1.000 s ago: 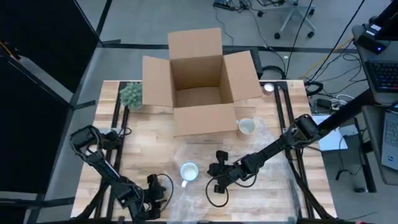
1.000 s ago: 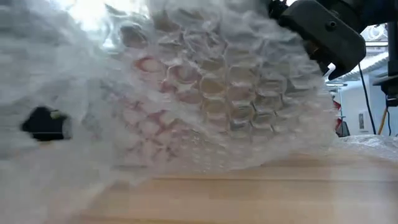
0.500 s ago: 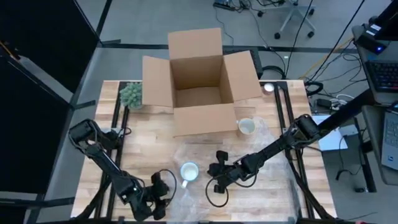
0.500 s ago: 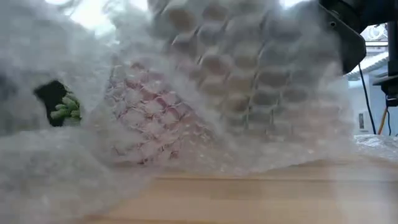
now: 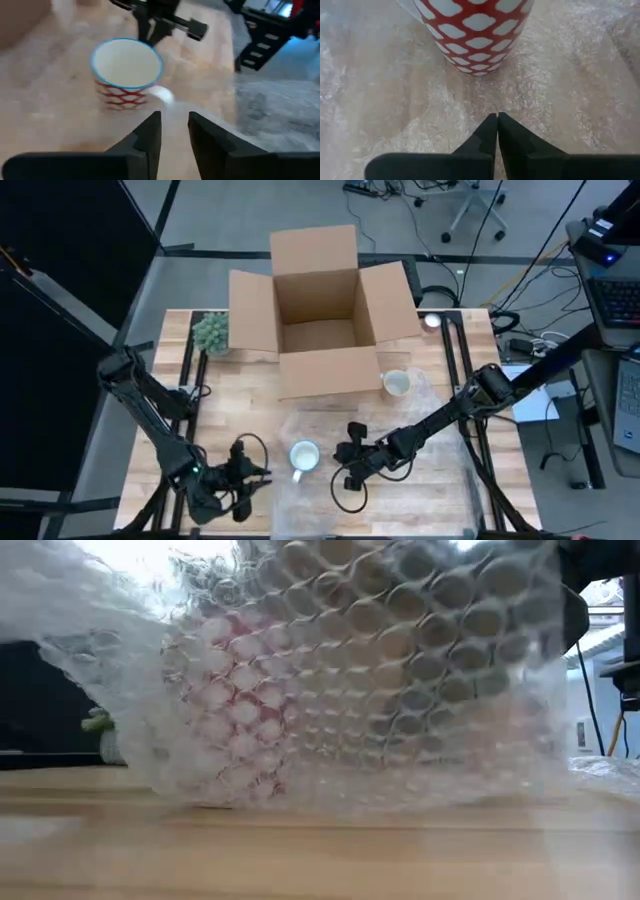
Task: Wrap mug
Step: Wrap the red cup in the bubble wrap
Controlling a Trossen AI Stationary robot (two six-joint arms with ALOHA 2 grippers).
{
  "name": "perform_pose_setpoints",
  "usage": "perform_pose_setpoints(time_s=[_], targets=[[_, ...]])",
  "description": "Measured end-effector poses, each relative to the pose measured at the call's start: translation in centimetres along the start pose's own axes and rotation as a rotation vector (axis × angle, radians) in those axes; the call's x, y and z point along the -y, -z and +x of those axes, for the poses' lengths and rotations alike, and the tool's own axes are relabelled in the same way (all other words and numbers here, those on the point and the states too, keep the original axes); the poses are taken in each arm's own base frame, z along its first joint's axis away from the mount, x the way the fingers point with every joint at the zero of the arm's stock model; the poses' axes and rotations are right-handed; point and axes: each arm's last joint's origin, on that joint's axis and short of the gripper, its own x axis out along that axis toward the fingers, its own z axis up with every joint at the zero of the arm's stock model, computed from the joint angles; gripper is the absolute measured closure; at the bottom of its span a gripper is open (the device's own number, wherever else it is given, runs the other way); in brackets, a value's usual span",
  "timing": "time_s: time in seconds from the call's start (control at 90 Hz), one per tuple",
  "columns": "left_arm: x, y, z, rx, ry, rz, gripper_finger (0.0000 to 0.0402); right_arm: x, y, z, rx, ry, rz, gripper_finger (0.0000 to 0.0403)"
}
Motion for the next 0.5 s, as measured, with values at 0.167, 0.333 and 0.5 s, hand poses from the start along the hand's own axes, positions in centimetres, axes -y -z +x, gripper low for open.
perform_pose_setpoints(time_s=[0.167,0.333,0.5], targets=[[-1.2,0.2,-1.1,-0.181,0.004,-0.057,0.0327,0.0,0.0,0.0,-0.002,-0.003,0.002,0.0403],[-2.1,0.5,-2.5,-0.345,-0.005,-0.153,0.0327,0.0,0.0,0.0,-0.002,-0.004,0.002,0.0403],[-1.2,1.6,-3.2,-0.390,0.032,-0.253,0.0327,0.0,0.0,0.0,-0.002,-0.004,0.002,0.0403]])
